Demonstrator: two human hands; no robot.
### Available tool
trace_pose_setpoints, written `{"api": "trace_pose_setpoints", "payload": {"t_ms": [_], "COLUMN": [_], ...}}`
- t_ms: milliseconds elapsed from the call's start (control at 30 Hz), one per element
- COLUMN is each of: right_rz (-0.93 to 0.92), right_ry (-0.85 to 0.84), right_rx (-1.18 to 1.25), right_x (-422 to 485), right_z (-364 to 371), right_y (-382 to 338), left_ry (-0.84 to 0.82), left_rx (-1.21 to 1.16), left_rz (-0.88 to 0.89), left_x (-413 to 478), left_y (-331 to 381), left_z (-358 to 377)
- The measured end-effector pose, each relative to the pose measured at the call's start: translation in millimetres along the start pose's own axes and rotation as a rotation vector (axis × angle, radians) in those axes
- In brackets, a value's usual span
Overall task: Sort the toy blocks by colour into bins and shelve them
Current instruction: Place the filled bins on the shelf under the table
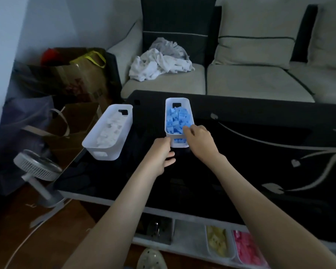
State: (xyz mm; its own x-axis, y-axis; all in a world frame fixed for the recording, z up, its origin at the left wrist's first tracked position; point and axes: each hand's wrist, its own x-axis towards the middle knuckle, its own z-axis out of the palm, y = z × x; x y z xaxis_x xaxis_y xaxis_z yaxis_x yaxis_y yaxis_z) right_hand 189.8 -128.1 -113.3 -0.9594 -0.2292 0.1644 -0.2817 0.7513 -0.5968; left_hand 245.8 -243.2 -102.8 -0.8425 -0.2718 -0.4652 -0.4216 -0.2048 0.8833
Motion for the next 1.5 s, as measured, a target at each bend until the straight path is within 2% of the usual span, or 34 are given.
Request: {"api": "trace_pose_setpoints", "payload": {"t_ms": [200, 333, 467, 567, 667, 867, 1167, 1300, 1500], "right_rz": [0.076, 0.110, 0.160, 0.232, 0.220, 0.147, 0.227, 0.266, 0.411], "right_ry": [0.104, -0.001, -0.167, -0.335, -0.429, -0.554, -0.694, -0.804, -0.781], "right_rx": [0.035, -0.023, 0.131, 0.150, 0.135, 0.126, 0.090, 0.136, 0.062], "right_x": [-77, -131, -184, -211, -235, -280, -309, -316, -312], "right_z": [-29, -65, -91, -100, -105, -113, -105, -95, -56], "right_y": [17, 19, 16, 20, 27, 41, 60, 73, 104], "left_ry": [-0.122, -0.183, -0.203, -0.221, -0.230, -0.362, -0.303, -0.318, -0.244], "left_rx": [0.152, 0.272, 0.367, 0.422, 0.463, 0.438, 0.268, 0.262, 0.334], "left_rz": [-0.073, -0.030, 0.013, 0.117, 0.210, 0.166, 0.056, -0.054, -0.145], "left_x": [-52, -91, -125, -155, -184, -231, -252, -254, -225], "left_y": [-15, -39, -66, -79, -88, -128, -176, -194, -223], "left_z": [5, 6, 7, 9, 8, 2, 11, 11, 27]}}
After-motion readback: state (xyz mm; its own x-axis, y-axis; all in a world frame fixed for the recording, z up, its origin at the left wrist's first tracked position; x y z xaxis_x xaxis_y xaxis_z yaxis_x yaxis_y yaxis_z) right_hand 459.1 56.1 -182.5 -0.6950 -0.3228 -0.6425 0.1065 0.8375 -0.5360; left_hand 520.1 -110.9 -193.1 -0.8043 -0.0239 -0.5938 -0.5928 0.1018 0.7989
